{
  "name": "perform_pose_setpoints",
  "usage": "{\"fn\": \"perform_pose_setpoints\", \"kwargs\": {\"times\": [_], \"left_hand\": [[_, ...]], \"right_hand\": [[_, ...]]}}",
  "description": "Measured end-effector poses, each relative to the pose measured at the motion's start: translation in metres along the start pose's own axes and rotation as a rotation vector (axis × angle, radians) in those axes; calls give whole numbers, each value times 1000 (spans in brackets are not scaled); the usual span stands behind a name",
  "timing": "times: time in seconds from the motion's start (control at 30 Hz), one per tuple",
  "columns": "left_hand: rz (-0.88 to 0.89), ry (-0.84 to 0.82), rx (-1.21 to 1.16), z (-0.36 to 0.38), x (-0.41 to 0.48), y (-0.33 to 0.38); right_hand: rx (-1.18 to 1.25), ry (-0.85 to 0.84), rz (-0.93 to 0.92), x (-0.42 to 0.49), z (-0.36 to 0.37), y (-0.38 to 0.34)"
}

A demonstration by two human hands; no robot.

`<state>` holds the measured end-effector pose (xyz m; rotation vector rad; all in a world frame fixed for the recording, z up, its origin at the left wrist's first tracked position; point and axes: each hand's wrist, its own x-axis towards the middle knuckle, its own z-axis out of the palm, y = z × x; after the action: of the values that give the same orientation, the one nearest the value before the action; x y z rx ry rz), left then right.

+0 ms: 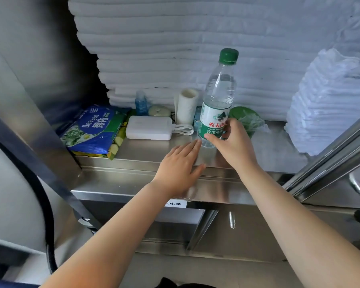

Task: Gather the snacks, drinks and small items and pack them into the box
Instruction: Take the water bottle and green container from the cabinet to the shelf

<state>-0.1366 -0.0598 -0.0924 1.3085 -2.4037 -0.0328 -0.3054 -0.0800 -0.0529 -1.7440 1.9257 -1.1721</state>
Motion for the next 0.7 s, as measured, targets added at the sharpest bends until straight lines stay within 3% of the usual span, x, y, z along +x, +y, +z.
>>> {"fn": "perform_pose_setpoints", "kwargs": {"times": [0.17, 0.47, 0.6, 0.7], "left_hand": [[-19, -94, 8, 2, 15, -4], [-88, -76, 97, 5, 10, -11], [-124, -51, 135, 6, 3, -1], [-137, -26, 155, 8, -9, 12]], "right_hand": [[-31, 78, 46, 1, 3, -5], [-69, 89, -4, 3, 15, -9], [-4, -26, 16, -6, 12, -1], [-86, -121, -107, -33, 0, 15]]}}
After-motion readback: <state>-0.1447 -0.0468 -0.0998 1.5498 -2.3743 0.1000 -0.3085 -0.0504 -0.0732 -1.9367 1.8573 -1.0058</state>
